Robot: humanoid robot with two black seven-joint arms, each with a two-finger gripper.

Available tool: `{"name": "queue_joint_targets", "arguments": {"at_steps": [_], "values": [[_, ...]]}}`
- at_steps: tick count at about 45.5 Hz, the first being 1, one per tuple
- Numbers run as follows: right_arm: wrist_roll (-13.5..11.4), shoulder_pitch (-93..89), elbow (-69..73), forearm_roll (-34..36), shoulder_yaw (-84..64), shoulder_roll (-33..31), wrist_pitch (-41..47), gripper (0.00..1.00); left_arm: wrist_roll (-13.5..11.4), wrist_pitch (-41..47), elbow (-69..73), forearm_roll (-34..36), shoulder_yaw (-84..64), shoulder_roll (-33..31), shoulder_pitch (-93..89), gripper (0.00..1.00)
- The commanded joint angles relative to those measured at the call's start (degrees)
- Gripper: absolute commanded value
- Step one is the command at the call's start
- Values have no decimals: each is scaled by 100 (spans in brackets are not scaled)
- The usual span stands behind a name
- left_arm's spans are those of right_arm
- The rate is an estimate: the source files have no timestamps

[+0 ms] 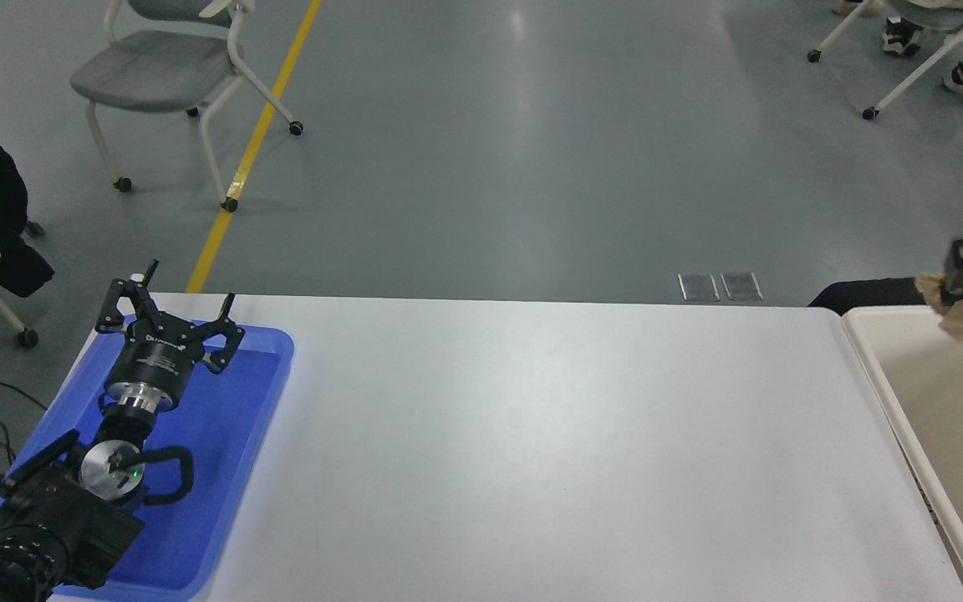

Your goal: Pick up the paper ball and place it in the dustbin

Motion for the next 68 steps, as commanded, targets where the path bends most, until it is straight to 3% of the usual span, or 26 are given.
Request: {"name": "queue_joint_targets", "arguments": {"at_steps": [1, 6, 12, 19, 25, 42, 43, 44, 46, 47, 48, 49, 68], "values": [[243, -2569, -2272, -110, 1690, -16, -70, 0, 0, 0, -1, 1, 0, 0, -5, 100], [401, -3474, -2880, -93, 2059, 301, -430, 0, 0, 0, -1, 1, 0, 0, -5, 100], [410, -4450, -3276, 57, 2349, 661, -1238, 0, 0, 0, -1, 1, 0, 0, -5, 100], [322, -5391, -3855, 522, 2763, 1478, -2047, 0, 0, 0, -1, 1, 0, 0, -5, 100], [85, -5875, -4322, 1242, 2798, 2138, -2495, 0, 0, 0, -1, 1, 0, 0, -5, 100], [-29, -6069, -4304, 1437, 3273, 2472, -3120, 0, 0, 0, -1, 1, 0, 0, -5, 100], [-29, -6069, -4304, 1437, 3273, 2481, -3163, 7, 0, 0, -1, 1, 0, 0, -5, 100], [-29, -6069, -4304, 1437, 3282, 2481, -3181, 21, 0, 0, -1, 1, 0, 0, -5, 100], [-29, -6069, -4304, 1446, 3308, 2481, -3208, 58, 0, 0, -1, 1, 0, 0, -5, 100], [-29, -6069, -4304, 1446, 3325, 2481, -3208, 67, 0, 0, -1, 1, 0, 0, -5, 100], [-29, -6069, -4304, 1446, 3395, 2473, -3199, 93, 0, 0, -1, 1, 0, 0, -5, 100], [-29, -6069, -4304, 1446, 3431, 2472, -3199, 100, 0, 0, -1, 1, 0, 0, -5, 100], [-3, -6043, -4304, 1454, 3773, 2437, -3208, 100, 0, 0, -1, 1, 0, 0, -5, 100]]}}
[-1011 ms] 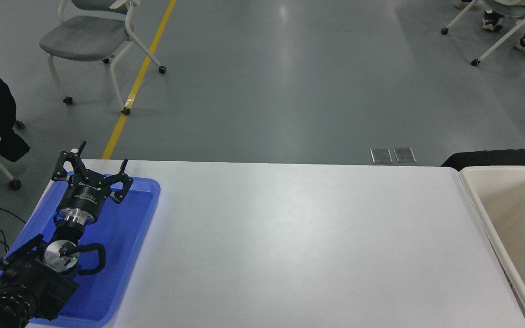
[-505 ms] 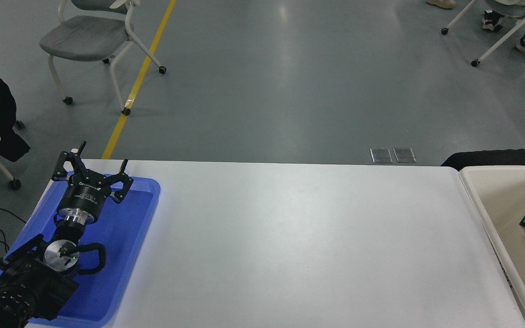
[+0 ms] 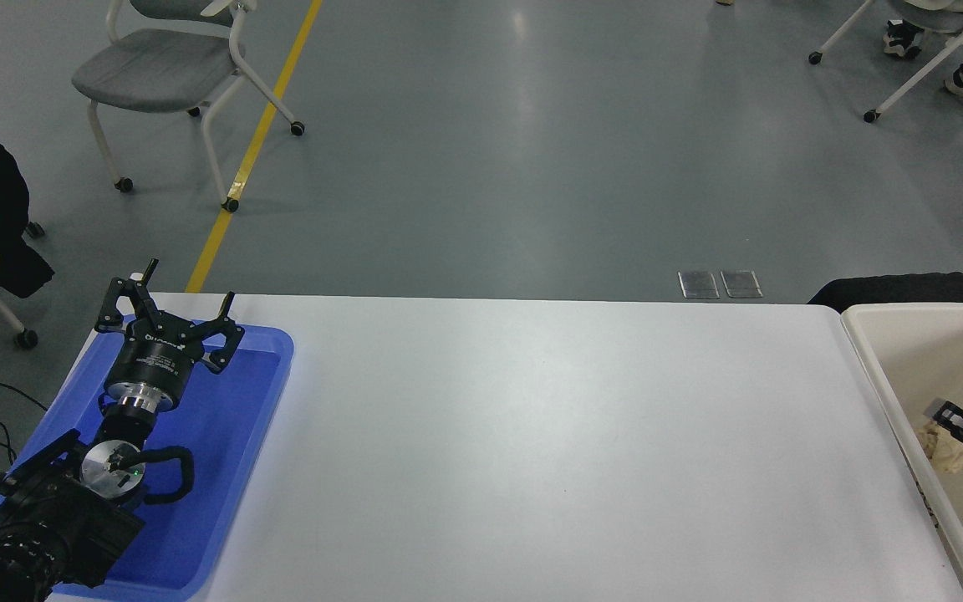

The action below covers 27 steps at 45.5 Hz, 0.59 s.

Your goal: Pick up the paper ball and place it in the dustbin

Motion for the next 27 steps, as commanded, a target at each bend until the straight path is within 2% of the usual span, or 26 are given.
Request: {"name": "queue_joint_targets", "arguments": {"at_steps": [1, 10, 17, 22, 27], "values": [[40, 42, 6, 18, 341, 6, -63, 100, 0, 0, 2, 0, 0, 0, -9, 100], [40, 780, 787, 27, 1877, -29, -45, 100, 0, 0, -16, 0, 0, 0, -9, 100], [5, 816, 2403, 97, 4338, -416, -19, 100, 0, 0, 2, 0, 0, 0, 0, 100], [-4, 614, 3344, 544, 5420, -276, -10, 100, 0, 0, 2, 0, 0, 0, 0, 100], [-4, 578, 3864, 1589, 5922, 190, 7, 100, 0, 0, -16, 0, 0, 0, 0, 100]]}}
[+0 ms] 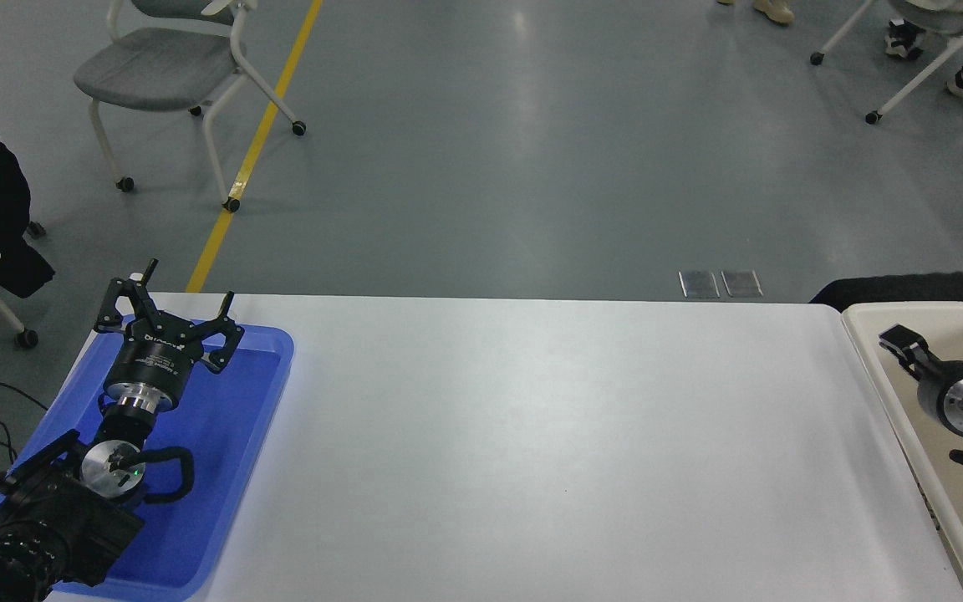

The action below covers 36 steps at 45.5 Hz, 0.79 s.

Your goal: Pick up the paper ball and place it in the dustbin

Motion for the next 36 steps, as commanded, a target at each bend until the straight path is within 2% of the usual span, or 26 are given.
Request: {"name": "queue_joint_targets", "arguments": {"at_steps": [1, 8, 15, 23, 36], "values": [[-5, -38, 1564, 1421, 1999, 502, 25, 100, 0, 0, 2, 1, 0, 0, 1, 100], [30, -55, 1503, 2652, 2552, 1468, 173, 100, 0, 0, 2, 1, 0, 0, 1, 100], [39, -319, 1292, 3198, 2852, 2006, 674, 100, 0, 0, 2, 1, 0, 0, 1, 100], [39, -829, 757, 3594, 2896, 2033, 1474, 100, 0, 0, 2, 1, 0, 0, 1, 100], [-14, -1093, -342, 3752, 2914, 1839, 2635, 100, 0, 0, 2, 1, 0, 0, 1, 100]]}}
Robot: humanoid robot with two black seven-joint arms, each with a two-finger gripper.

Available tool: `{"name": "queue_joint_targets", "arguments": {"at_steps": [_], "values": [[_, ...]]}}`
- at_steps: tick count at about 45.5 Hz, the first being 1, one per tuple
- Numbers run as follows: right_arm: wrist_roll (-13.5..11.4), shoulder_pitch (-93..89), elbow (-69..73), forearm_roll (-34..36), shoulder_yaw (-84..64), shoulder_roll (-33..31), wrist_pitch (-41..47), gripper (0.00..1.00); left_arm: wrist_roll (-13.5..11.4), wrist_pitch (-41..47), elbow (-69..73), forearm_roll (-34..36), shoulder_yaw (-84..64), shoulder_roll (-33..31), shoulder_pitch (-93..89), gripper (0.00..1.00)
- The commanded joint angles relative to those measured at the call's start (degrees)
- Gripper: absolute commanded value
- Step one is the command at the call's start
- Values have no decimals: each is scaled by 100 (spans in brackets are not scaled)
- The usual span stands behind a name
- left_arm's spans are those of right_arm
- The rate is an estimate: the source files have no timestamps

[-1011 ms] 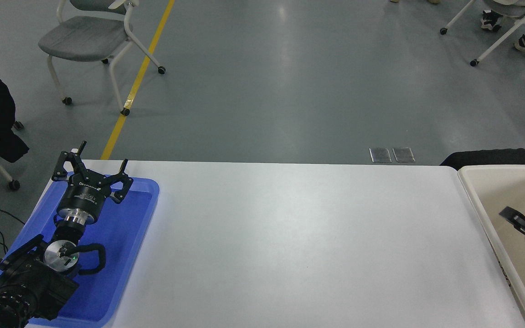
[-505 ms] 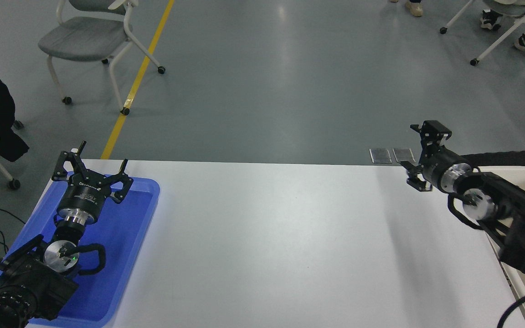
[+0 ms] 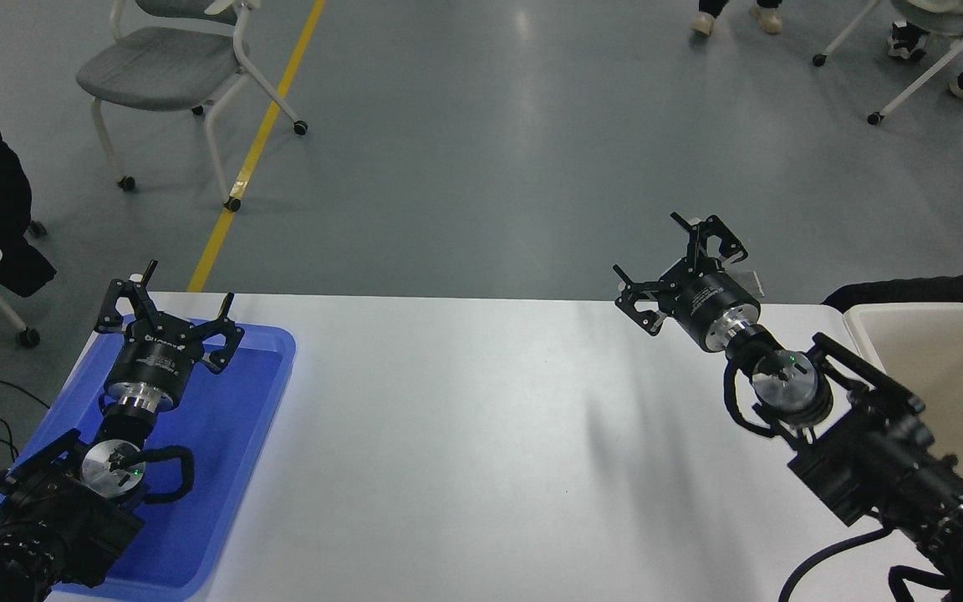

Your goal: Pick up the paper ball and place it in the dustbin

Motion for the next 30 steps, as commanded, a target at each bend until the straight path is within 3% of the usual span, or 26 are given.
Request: {"name": "queue_joint_targets", "arguments": {"at_steps": [1, 30], "values": [[-25, -255, -813, 271, 118, -29, 895, 100, 0, 0, 1, 0, 0, 0, 0, 100], [-16, -422, -1042, 271, 118, -126, 1124, 100, 0, 0, 1, 0, 0, 0, 0, 100]]}}
